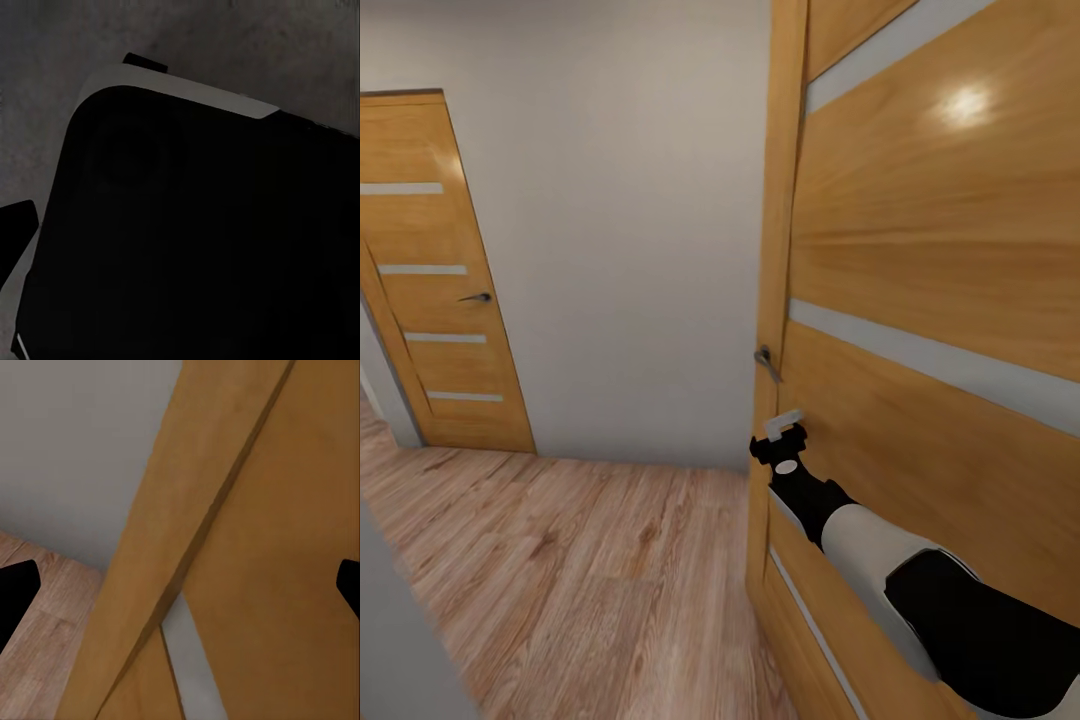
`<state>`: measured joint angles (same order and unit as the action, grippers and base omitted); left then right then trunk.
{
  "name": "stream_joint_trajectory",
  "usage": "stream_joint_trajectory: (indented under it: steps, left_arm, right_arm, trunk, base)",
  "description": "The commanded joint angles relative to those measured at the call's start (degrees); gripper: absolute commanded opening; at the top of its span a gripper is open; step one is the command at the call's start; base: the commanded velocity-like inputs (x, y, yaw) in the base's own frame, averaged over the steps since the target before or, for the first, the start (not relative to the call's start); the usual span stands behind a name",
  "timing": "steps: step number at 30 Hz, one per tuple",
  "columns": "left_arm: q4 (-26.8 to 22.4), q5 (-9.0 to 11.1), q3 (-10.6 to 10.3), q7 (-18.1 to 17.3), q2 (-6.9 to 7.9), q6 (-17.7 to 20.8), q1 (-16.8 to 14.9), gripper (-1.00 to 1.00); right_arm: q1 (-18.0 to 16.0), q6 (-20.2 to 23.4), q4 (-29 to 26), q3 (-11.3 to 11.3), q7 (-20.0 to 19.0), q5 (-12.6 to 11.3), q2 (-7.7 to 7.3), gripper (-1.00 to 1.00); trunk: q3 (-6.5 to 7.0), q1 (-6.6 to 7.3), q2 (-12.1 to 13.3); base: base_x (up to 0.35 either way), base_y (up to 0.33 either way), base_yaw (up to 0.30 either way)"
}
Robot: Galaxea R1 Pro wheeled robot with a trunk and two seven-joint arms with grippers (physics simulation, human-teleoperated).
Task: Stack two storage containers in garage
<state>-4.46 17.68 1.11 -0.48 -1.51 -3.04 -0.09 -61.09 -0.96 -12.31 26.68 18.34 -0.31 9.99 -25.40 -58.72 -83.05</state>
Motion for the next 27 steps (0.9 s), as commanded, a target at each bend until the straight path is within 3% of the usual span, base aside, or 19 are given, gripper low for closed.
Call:
stream_joint_trajectory:
  steps: [1,9,27]
  left_arm:
    - [-0.03,0.25,0.09,-0.05,0.0,-0.13,0.0,1.0]
    - [-0.03,0.25,0.12,-0.05,-0.01,-0.13,0.0,1.0]
    - [-0.03,0.32,0.12,-0.05,0.06,-0.13,0.0,1.0]
  right_arm:
    - [-0.08,-0.12,0.11,-0.02,0.49,0.16,0.01,1.0]
    - [-0.08,-0.2,0.18,0.0,0.47,0.14,0.01,1.0]
    - [-0.08,-0.35,0.24,-0.05,0.42,0.08,0.01,1.0]
  trunk:
    - [-0.05,-0.01,-0.02]
    - [-0.05,-0.01,-0.02]
    - [-0.05,-0.01,-0.02]
  base:
    - [0.146,0.0,0.0]
    - [0.16,0.0,0.0]
    - [0.053,0.0,0.0]
